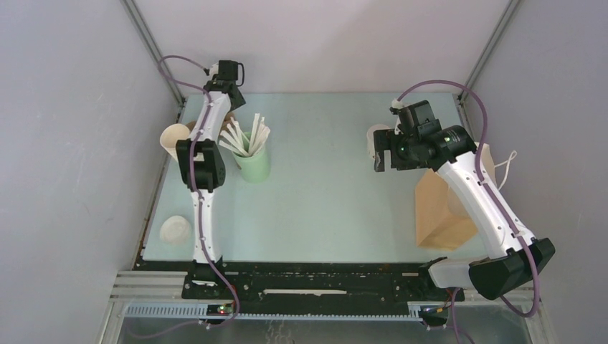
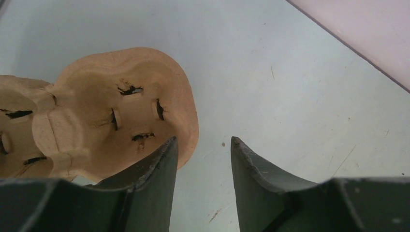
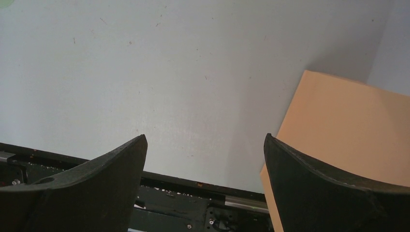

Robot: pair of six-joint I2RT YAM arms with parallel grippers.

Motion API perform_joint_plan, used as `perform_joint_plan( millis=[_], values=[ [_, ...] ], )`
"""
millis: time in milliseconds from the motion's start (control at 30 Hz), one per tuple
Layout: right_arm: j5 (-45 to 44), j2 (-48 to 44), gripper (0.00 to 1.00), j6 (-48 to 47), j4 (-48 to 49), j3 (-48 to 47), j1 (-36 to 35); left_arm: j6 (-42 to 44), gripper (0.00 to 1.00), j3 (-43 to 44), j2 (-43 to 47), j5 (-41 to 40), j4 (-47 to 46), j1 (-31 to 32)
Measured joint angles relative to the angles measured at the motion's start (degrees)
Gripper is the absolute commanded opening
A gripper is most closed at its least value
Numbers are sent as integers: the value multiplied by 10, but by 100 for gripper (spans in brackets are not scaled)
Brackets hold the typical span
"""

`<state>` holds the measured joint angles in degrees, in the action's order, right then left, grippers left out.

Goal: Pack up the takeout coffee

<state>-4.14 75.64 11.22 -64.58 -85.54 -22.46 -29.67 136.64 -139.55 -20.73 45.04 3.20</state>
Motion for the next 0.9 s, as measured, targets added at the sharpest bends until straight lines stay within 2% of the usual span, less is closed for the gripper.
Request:
perform_joint_plan(
  millis=[333,700,900],
  values=[
    [2,2,100,0,0,0,3,-19,46,0,-16,0,-6,0],
    [2,5,100,0,0,0,4,-34,53,0,-24,6,-6,-12],
    [2,7,100,0,0,0,6,-34,48,0,-27,18,-8,-19]
  ],
)
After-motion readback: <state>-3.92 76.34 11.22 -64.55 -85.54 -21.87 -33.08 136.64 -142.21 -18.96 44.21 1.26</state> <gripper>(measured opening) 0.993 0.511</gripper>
